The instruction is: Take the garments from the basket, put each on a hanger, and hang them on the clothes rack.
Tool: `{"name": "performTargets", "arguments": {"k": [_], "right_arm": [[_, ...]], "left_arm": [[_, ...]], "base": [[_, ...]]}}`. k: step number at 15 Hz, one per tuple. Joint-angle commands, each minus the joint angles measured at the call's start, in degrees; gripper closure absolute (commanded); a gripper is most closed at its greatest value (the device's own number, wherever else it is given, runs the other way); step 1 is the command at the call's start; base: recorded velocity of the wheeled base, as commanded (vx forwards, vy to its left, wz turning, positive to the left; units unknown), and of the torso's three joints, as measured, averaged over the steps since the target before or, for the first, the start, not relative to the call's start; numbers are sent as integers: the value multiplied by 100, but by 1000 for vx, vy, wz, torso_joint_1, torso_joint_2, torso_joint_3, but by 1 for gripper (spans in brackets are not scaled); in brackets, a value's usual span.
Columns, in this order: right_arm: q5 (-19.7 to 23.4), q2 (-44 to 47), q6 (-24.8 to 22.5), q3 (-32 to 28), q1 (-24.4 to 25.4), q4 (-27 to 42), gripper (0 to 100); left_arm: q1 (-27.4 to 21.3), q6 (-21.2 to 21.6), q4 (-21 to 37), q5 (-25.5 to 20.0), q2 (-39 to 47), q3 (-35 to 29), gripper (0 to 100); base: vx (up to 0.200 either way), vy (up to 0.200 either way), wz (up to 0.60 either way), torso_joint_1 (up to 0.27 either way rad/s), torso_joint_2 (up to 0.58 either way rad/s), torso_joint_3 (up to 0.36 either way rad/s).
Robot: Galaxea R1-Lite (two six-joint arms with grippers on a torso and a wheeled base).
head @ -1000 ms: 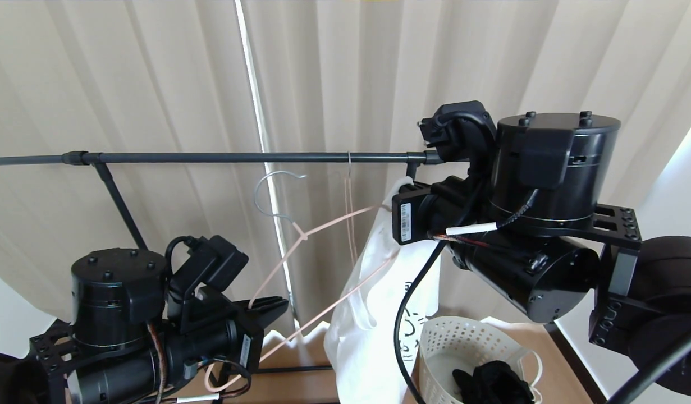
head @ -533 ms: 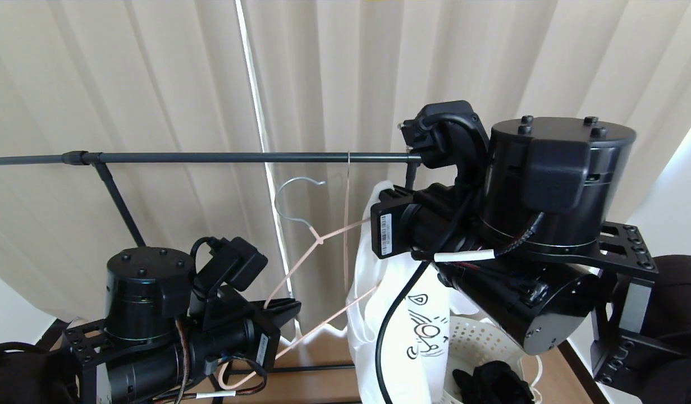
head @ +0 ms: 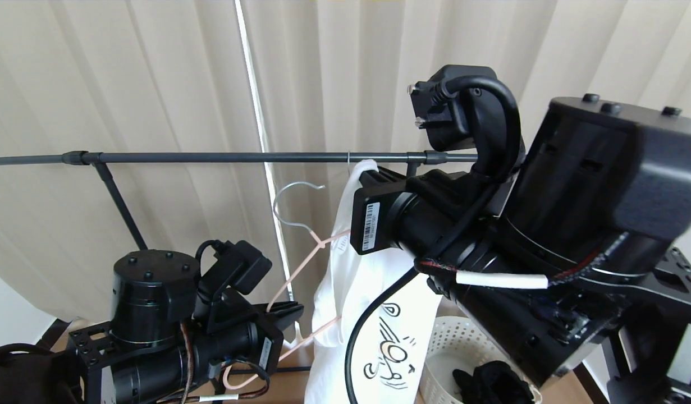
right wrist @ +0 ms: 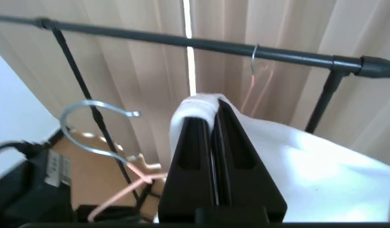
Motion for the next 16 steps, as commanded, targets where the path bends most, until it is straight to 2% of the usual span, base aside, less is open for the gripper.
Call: {"name": "performTargets", "arguments": {"k": [1,5,6,10,13,16], "right_arm": [[4,10,-40,91,61,-77,100],[13,62,-48,109,52,-77,100],[13,62,-48,144,43,-86,0],[4,36,-75,153,-80,-86,0],[-5,-17,-207,135,-396,-95,0],[-5,10,-207,153,-396,-95,0]], "left_arm": [[-5,3,-1,-4,3,-2,100],[-40,12,-1,-4,-190,68,100],[-75,12,-1,-4,-252,104,100],[-93,30,-1,-4,-384,147,100],[-93,65,-1,-13,-595,323,100],[-93,65,-1,-13,-665,350,100]], "base": [[0,0,0,0,0,0],[0,0,0,0,0,0],[0,0,0,0,0,0],[0,0,0,0,0,0],[0,0,0,0,0,0],[0,0,0,0,0,0]]}}
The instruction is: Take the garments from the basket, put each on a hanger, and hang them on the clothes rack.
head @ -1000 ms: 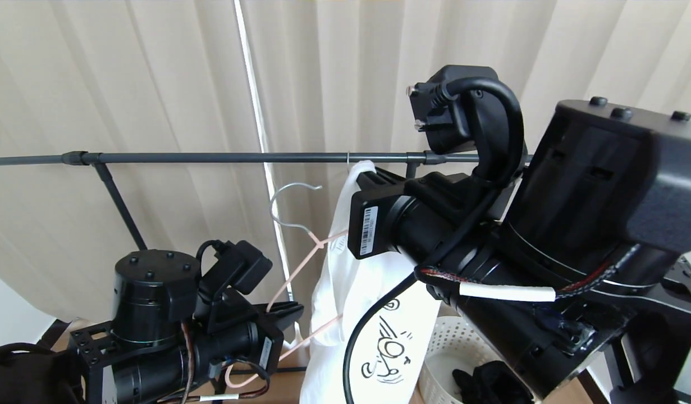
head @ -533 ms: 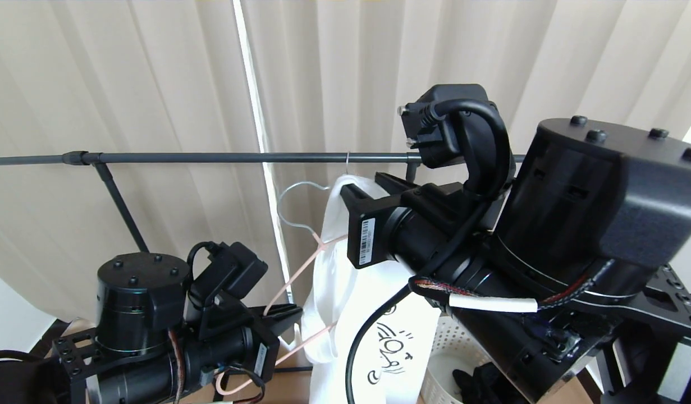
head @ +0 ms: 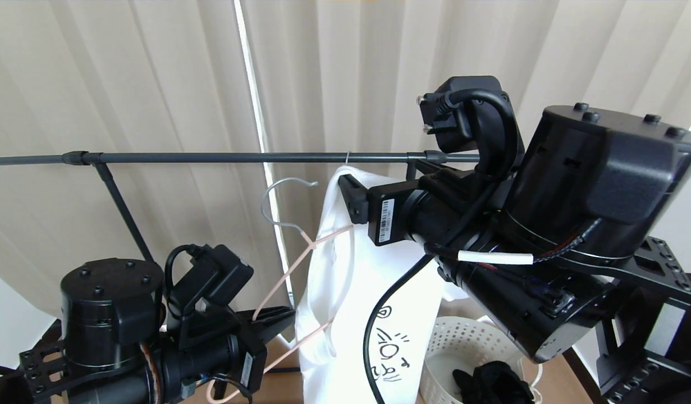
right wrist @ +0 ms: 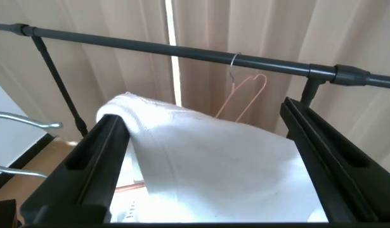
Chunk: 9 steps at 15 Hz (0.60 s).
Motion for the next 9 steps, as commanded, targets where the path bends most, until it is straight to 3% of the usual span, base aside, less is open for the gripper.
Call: {"name": "performTargets", "arguments": {"k": [1,9], "right_arm": [[-2,26,2,15,-7,-2,0],[6,79,2,165,362,-2,0]], "left_arm": [[1,1,-2,-4,-78,-1,100],[-25,-7,-11,5,-25,-150,100]], "base": [[0,0,0,0,0,0],[0,0,0,0,0,0]]}}
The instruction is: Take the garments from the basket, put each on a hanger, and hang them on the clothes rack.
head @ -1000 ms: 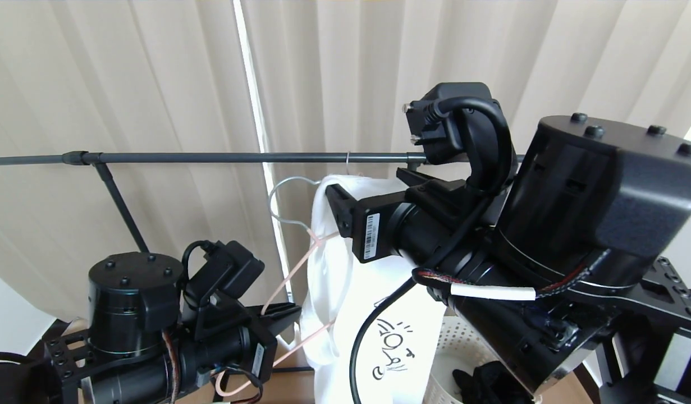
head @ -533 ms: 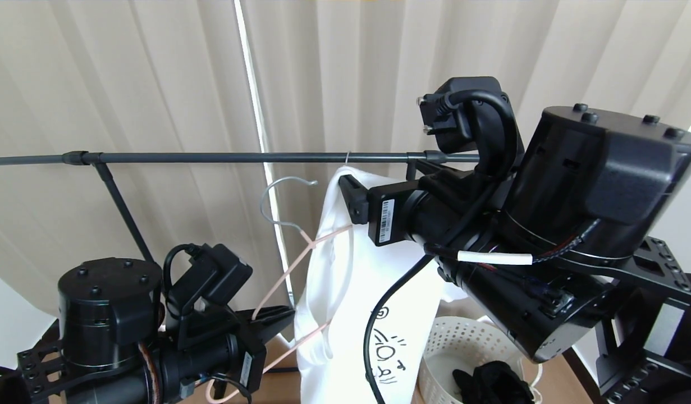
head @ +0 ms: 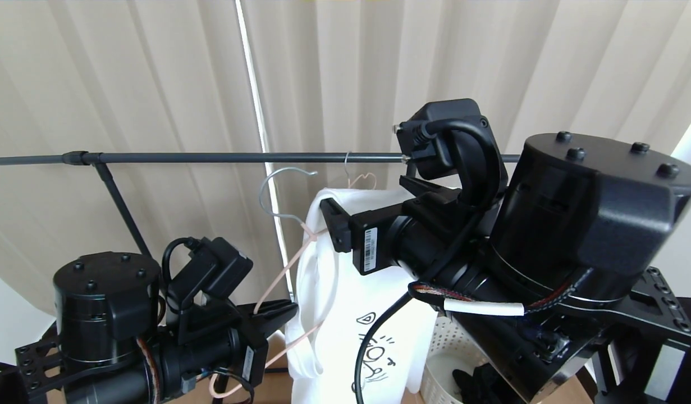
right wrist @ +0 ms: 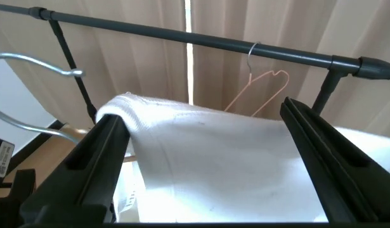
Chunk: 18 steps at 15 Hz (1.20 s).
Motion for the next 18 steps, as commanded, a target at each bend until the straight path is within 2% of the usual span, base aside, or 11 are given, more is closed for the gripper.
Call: {"name": "performTargets", "arguments": {"k": [1,7,12,18], "right_arm": [[-2,22,-3,12,26,-2,0],[6,22,-3,21,26,-2,0],[-2,30,-3,21,26,-2,0],[6,39,-3,65,26,-2,0]], "left_arm": [[16,-9,-5,5,19,-43,100],[122,-62,-22,13,19,-113,100],[438,-70,-304,13,125,-184,100],[526,-79,-532,-4,133,-333,100]], "base": [[0,0,0,0,0,0],[0,0,0,0,0,0],[0,0,0,0,0,0],[0,0,0,0,0,0]]}}
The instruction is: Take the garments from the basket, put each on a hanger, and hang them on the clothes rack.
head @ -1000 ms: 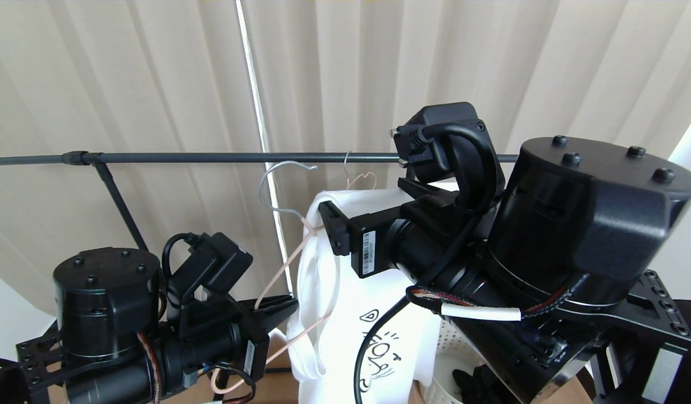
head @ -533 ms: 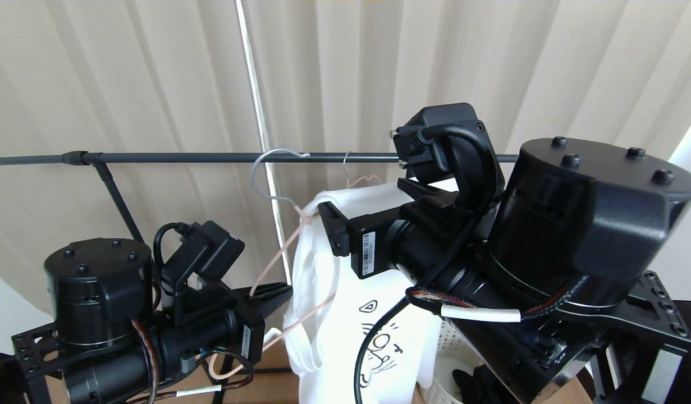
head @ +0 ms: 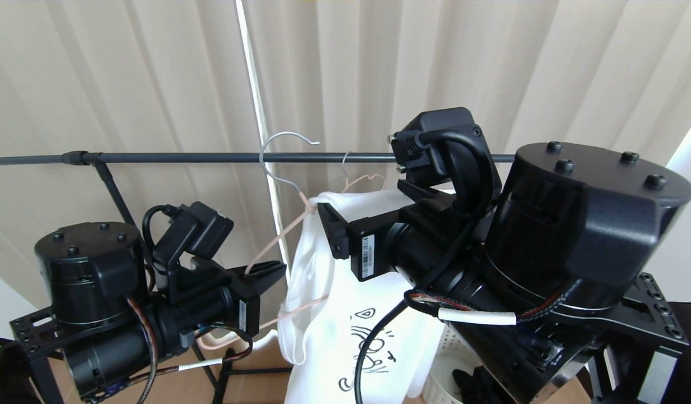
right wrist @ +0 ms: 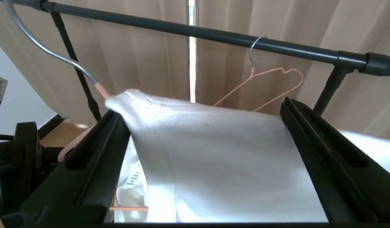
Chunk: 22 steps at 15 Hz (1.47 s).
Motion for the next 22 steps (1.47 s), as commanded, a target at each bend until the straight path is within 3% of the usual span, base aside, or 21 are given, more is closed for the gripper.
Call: {"name": "performTargets", "arguments": {"k": [1,9,12,14,15,16,17,18,20,22], "right_arm": [[-1,-5,-1,8,4,2,0],[113,-31,8,175,4,-16,0],[702,-462,-317,526,-190,-157,0],[1432,-884,-590,781,-383,-130,0],[1432,-884,-590,781,-383,-130,0],[2258,-1394,-1178,1010,-770,107,0],[2521,-1499,-1354,992,-1025,353,0],[3128,-1780,-1741,957,-1420,907,0],[4235,-2114,-2180,667,-2079,1988,0],[4877,-2194,-2453,166,-2405,3131,0]], "left_arm": [[4,-2,-4,3,18,-25,100],[154,-11,-13,3,79,-104,100],[321,77,-13,-50,53,19,100],[417,200,-13,-67,71,37,100],[417,200,-13,-67,71,37,100],[620,376,-13,-269,27,99,100],[725,455,-13,-515,0,204,100],[892,727,-13,-823,-17,345,100],[1015,1149,-13,-999,0,529,100],[1024,1298,-13,-1192,-35,635,100]], "base": [[0,0,0,0,0,0],[0,0,0,0,0,0],[0,0,0,0,0,0],[0,0,0,0,0,0],[0,0,0,0,0,0],[0,0,0,0,0,0],[0,0,0,0,0,0],[0,0,0,0,0,0],[0,0,0,0,0,0],[0,0,0,0,0,0]]}}
